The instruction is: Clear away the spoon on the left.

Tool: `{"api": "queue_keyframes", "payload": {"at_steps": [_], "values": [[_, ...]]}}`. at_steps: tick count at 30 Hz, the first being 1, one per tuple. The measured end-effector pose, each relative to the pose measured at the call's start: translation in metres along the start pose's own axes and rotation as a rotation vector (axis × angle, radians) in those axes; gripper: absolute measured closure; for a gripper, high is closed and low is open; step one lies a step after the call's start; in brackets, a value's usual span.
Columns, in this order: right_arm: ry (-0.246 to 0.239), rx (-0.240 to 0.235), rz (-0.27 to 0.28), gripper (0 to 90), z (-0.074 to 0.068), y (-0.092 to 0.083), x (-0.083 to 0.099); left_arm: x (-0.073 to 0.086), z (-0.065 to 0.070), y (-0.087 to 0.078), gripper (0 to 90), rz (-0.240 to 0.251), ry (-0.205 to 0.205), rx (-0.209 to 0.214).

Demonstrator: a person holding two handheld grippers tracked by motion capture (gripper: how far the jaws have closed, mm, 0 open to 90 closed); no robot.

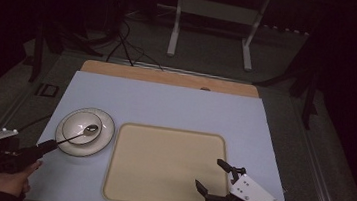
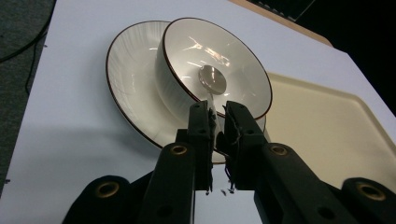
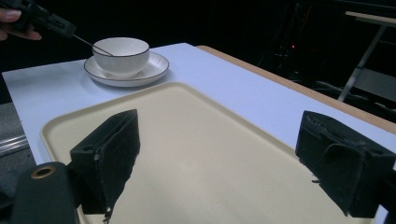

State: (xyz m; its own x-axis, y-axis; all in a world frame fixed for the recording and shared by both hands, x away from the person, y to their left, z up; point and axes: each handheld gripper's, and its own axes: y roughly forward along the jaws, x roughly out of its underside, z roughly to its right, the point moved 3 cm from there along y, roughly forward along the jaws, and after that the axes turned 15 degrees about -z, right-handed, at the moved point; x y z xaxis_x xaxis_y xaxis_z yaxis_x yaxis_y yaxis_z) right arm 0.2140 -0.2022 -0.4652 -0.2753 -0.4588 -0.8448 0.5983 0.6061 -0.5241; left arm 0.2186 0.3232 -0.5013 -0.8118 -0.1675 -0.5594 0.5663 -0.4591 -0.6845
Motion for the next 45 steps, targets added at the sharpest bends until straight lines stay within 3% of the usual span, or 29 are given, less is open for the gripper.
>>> {"api": "queue_keyframes", "payload": {"at_steps": [15,28,38,45], "values": [[-0.001,0.004,0.000,13.9,0.000,0.000,0.000,-0.001,0.005,-0.004,84.2,0.026,0.023,-0.055],[0.005,0.007,-0.001,14.0,0.001,0.000,0.000,-0.005,0.007,-0.018,89.1,0.059,0.035,-0.051],[0.010,0.008,0.005,14.0,0.002,-0.001,0.000,-0.021,0.010,-0.043,89.3,0.084,0.070,-0.064],[0.005,0.010,0.006,14.0,0.003,-0.001,0.000,-0.034,0.015,-0.056,89.3,0.061,0.112,-0.043]]}}
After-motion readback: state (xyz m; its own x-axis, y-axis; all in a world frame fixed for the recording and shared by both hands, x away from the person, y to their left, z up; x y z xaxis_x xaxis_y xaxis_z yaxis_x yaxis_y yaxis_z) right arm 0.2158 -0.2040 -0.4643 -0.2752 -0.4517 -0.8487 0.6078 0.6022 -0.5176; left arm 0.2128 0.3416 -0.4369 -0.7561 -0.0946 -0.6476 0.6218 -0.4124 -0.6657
